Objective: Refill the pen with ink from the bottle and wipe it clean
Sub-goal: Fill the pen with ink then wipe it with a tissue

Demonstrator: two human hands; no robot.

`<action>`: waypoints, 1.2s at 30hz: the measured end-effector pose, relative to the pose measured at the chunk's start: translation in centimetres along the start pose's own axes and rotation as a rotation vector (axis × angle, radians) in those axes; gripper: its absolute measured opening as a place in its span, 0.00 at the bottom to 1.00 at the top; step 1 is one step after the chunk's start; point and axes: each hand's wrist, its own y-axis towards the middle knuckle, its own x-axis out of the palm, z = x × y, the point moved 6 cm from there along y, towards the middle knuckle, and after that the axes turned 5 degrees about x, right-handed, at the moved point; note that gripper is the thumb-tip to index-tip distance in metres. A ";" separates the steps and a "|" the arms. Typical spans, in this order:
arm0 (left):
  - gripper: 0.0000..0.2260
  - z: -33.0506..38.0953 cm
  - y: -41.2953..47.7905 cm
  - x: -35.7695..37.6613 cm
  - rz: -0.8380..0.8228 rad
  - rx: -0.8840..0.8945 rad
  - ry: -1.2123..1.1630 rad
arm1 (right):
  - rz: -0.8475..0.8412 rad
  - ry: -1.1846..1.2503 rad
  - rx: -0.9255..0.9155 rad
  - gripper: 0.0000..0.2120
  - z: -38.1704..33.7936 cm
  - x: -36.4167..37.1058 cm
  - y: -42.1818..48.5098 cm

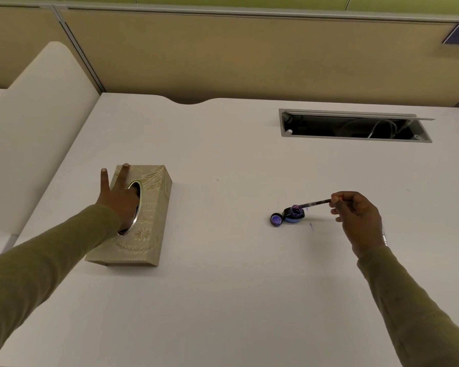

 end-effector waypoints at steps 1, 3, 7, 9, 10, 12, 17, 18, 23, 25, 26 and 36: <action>0.27 0.0 0.0 0.0 0.003 -0.005 0.008 | 0.002 0.000 0.002 0.06 0.1 0.0 0.0; 0.25 0.1 0.1 0.2 -0.002 -0.012 0.004 | 0.005 0.001 0.003 0.06 0.2 0.0 -0.1; 0.23 0.1 0.1 0.3 -0.001 -0.020 -0.021 | 0.014 0.012 -0.001 0.06 0.3 -0.1 -0.3; 0.23 0.2 0.1 0.2 0.006 -0.018 -0.023 | 0.014 0.012 0.000 0.06 0.3 -0.1 -0.4; 0.23 0.2 0.0 0.2 0.004 -0.017 -0.028 | 0.013 0.015 0.001 0.06 0.3 -0.1 -0.5; 0.22 0.2 0.0 0.2 -0.002 -0.014 -0.032 | 0.013 0.022 0.002 0.06 0.3 -0.1 -0.6; 0.11 -0.3 0.3 0.7 0.037 0.019 -0.133 | 0.015 0.031 -0.003 0.06 0.1 -0.2 -0.6; 0.10 -0.5 0.4 0.8 0.065 0.034 -0.167 | 0.015 0.033 -0.002 0.06 0.1 -0.2 -0.6; 0.07 -1.3 -0.4 -0.2 0.240 0.099 -0.398 | 0.011 0.043 -0.009 0.06 -0.1 -0.6 -0.6; 0.09 -1.8 -1.0 -0.7 0.322 0.108 -0.469 | 0.009 0.036 -0.013 0.06 -0.1 -0.7 -0.6; 0.09 -2.1 -1.2 -1.0 0.367 0.113 -0.497 | 0.009 0.033 -0.014 0.05 -0.2 -0.8 -0.5; 0.05 -4.2 -3.2 -2.4 0.516 0.103 -0.749 | -0.003 0.018 -0.030 0.06 -0.4 -0.8 -0.3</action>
